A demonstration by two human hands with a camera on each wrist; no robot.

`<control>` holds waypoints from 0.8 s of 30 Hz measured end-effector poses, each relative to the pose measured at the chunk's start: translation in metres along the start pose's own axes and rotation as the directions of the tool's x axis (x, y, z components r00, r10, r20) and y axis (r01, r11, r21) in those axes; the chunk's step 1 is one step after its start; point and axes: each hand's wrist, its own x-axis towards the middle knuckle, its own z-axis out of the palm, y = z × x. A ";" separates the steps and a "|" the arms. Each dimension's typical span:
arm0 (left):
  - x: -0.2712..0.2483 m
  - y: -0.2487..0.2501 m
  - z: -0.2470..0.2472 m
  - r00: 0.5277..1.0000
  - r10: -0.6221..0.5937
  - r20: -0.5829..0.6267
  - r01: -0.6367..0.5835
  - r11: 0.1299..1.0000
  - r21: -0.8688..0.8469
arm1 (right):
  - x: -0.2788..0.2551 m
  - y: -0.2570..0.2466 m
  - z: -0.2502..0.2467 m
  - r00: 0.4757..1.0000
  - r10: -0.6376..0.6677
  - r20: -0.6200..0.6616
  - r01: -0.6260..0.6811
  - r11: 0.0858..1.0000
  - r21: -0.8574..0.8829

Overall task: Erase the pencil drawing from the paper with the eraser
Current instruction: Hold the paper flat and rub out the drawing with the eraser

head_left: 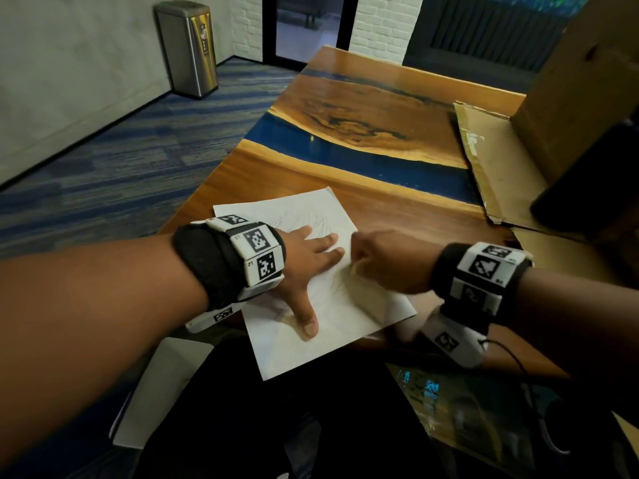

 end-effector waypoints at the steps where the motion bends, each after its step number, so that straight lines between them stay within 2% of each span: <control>1: 0.000 0.001 0.000 1.000 -0.003 0.003 0.003 1.000 0.001 | 0.002 0.004 -0.002 0.998 0.045 -0.046 -0.046 0.999 -0.021; 3: 0.000 0.001 0.000 1.000 -0.006 -0.001 0.006 1.000 -0.014 | -0.001 -0.002 0.003 1.000 -0.009 -0.021 0.009 1.000 -0.001; 6: 0.000 0.000 0.000 1.000 0.002 -0.002 -0.002 0.999 -0.039 | -0.011 -0.018 0.012 0.977 -0.169 0.130 0.157 0.983 0.098; 7: 0.000 -0.001 0.000 1.000 0.003 0.001 -0.003 0.999 -0.036 | -0.008 -0.015 0.010 0.983 -0.147 0.107 0.140 0.987 0.076; 10: -0.001 -0.001 0.000 1.000 -0.003 0.004 0.003 1.000 -0.019 | 0.005 0.001 -0.002 0.997 0.033 -0.072 -0.035 0.999 -0.029; 11: 0.000 0.000 0.000 1.000 0.001 0.003 0.000 1.000 -0.018 | 0.005 0.003 -0.001 0.995 0.045 -0.084 -0.048 0.998 -0.030; 15: 0.000 -0.003 0.000 1.000 0.017 0.004 -0.016 0.999 -0.042 | -0.005 -0.018 0.008 0.982 -0.149 0.119 0.141 0.987 0.072; 17: 0.001 -0.004 0.000 1.000 0.019 0.000 -0.019 0.999 -0.034 | 0.004 -0.011 0.005 0.991 -0.111 0.079 0.110 0.994 0.022; 20: 0.001 -0.002 0.001 1.000 0.006 -0.002 -0.006 1.000 -0.017 | 0.017 0.009 -0.005 0.997 0.038 -0.068 -0.043 0.996 -0.072; 21: 0.001 -0.002 0.001 1.000 0.005 -0.003 -0.005 1.000 -0.018 | 0.016 0.008 -0.004 0.997 0.029 -0.065 -0.034 0.996 -0.079; 24: 0.001 -0.004 0.001 1.000 0.019 0.003 -0.019 0.999 -0.034 | 0.006 -0.007 0.004 0.987 -0.139 0.080 0.141 0.990 -0.014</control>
